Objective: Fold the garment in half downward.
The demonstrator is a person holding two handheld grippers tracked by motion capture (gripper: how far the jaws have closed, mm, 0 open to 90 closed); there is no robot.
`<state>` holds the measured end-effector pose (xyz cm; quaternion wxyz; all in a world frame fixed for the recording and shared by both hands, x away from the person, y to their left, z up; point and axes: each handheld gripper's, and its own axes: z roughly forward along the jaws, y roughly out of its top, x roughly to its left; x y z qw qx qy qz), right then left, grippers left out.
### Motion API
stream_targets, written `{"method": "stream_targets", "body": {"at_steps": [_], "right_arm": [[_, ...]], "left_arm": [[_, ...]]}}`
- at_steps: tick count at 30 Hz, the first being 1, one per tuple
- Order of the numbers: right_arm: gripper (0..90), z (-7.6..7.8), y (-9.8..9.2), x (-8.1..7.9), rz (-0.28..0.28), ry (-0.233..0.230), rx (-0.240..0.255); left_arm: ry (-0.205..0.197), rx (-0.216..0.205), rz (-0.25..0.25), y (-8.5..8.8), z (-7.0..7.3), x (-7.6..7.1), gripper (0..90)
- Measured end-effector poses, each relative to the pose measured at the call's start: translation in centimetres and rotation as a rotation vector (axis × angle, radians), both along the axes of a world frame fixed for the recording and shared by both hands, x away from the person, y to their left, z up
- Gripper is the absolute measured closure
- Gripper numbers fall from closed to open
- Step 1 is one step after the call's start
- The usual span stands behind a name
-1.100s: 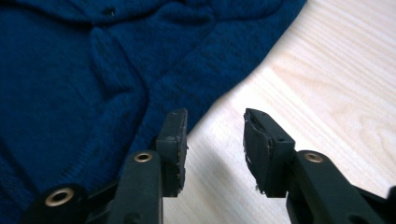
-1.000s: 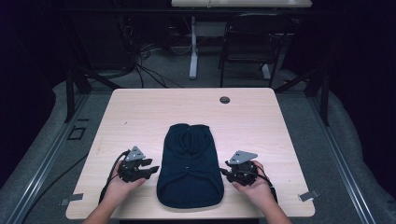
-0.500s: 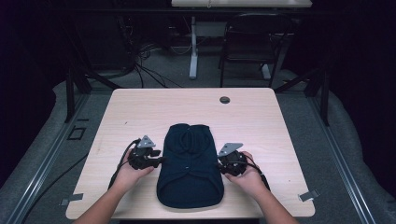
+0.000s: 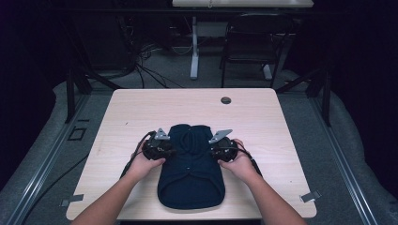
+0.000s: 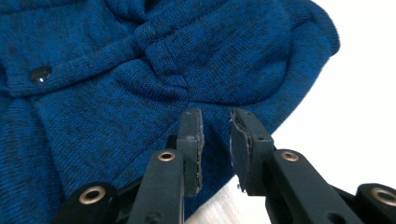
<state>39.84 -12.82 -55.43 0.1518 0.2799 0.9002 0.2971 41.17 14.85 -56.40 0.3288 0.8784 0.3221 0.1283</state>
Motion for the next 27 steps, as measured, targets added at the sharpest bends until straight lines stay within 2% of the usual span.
{"method": "stream_targets", "body": {"at_steps": [3, 4, 6, 8, 14, 20, 21, 23, 24, 25, 26, 27], "right_arm": [[74.2, -0.3, 0.3, 0.1, 0.016, 0.010, -0.013], [74.9, -0.6, 0.5, 0.1, 0.031, 0.018, -0.038], [76.3, -0.8, 0.7, -0.1, 0.048, 0.019, -0.054], [77.2, -0.9, 0.7, -0.2, 0.044, 0.018, -0.037], [79.0, -1.0, 0.6, -0.8, 0.063, 0.035, -0.028], [78.1, -0.8, 0.7, -1.4, 0.089, 0.055, -0.042], [73.8, -0.5, 0.7, -1.4, 0.091, 0.058, -0.048], [72.9, -0.3, 0.7, -1.3, 0.091, 0.049, -0.048], [72.9, 0.5, 0.8, -1.0, 0.091, 0.032, -0.053], [72.9, 0.5, 0.8, -1.0, 0.091, 0.032, -0.053], [73.0, 1.4, 0.9, -0.5, 0.081, 0.016, -0.040], [73.0, 1.8, 0.9, -0.1, 0.083, 0.008, -0.042]], "left_arm": [[0.008, 0.005, -0.005, 0.0, -0.1, 0.1, 63.4], [0.007, 0.003, -0.004, 0.0, -0.2, 0.1, 64.1], [0.007, 0.013, -0.015, 0.1, -0.3, 0.0, 64.7], [0.010, 0.015, -0.014, 0.1, -0.4, -0.1, 65.4], [0.026, 0.013, -0.035, 0.5, -0.5, -0.6, 65.7], [0.046, 0.035, -0.079, 0.5, 0.0, -1.1, 64.8], [0.040, 0.048, -0.084, 0.5, 0.3, -1.0, 64.4], [0.027, 0.047, -0.074, 0.5, 0.9, -0.5, 63.7], [0.010, 0.050, -0.065, 0.5, 1.6, 0.2, 62.6], [0.010, 0.050, -0.065, 0.5, 1.6, 0.2, 62.4], [-0.003, 0.049, -0.053, 0.4, 2.2, 1.0, 62.4], [-0.003, 0.049, -0.053, 0.4, 2.2, 1.0, 62.4]]}}
